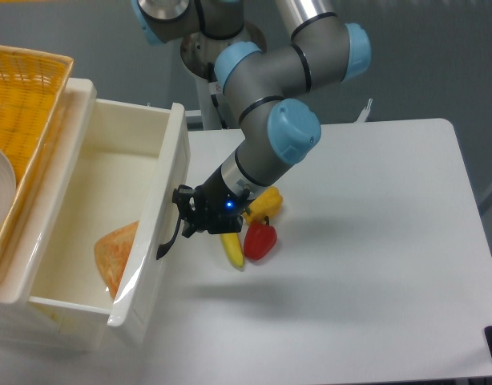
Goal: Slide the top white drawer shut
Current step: 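Push the drawer front toward the cabinet with the gripper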
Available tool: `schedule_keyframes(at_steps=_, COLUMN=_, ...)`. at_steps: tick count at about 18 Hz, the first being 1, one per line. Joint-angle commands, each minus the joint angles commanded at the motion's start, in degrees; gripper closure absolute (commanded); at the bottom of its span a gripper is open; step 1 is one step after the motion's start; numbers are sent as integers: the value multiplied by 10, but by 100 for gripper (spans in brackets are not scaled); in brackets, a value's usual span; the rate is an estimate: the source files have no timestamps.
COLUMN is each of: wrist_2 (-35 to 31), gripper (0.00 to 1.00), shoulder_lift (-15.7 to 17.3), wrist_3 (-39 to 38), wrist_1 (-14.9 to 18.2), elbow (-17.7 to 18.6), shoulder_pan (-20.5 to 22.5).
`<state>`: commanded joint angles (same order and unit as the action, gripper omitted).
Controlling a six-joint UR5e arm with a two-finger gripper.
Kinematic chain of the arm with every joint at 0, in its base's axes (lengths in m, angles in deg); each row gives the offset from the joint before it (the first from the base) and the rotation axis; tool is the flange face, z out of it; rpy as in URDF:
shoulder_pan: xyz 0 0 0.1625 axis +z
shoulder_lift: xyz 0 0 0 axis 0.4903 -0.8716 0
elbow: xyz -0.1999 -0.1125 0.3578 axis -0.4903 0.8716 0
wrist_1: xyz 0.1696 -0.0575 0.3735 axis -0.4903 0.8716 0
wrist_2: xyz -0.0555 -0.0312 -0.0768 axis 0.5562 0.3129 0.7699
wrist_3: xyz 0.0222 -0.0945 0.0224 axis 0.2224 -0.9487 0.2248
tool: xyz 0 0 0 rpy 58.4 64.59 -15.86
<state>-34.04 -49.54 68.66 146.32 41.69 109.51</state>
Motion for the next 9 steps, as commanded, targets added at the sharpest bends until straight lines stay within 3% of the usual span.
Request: schedule_keyframes(at_steps=9, wrist_2=0, gripper=90, shoulder_lift=3, wrist_3=0, wrist_1=12, elbow=0, shoulder_pan=-11)
